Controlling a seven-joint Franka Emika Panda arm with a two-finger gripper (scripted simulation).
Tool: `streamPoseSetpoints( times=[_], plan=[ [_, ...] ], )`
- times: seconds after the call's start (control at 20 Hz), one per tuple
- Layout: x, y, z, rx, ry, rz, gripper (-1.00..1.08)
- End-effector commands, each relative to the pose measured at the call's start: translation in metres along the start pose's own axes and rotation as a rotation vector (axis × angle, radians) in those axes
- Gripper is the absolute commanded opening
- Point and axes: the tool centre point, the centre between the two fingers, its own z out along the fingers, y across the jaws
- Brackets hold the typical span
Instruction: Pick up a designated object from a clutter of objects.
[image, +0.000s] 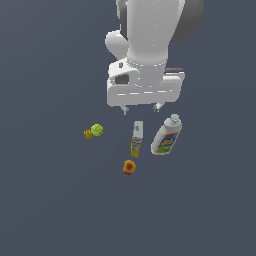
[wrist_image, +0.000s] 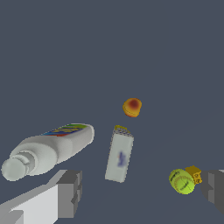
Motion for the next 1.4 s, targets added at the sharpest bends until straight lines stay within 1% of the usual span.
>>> streamPoseSetpoints(
  times=[0.0, 0.35, 0.95, 1.15, 1.35],
  plan=[
    [0.000, 0.000, 0.001, 0.000, 0.000, 0.002, 1.00],
    [-0.005, 0.000, 0.023, -0.001, -0.002, 0.038, 1.00],
    [-0.032, -0.001, 0.098, -0.002, -0.009, 0.165, 1.00],
    [-0.039, -0.002, 0.111, -0.003, -0.010, 0.190, 1.00],
    [-0.042, -0.002, 0.117, -0.003, -0.011, 0.201, 1.00]
  ],
)
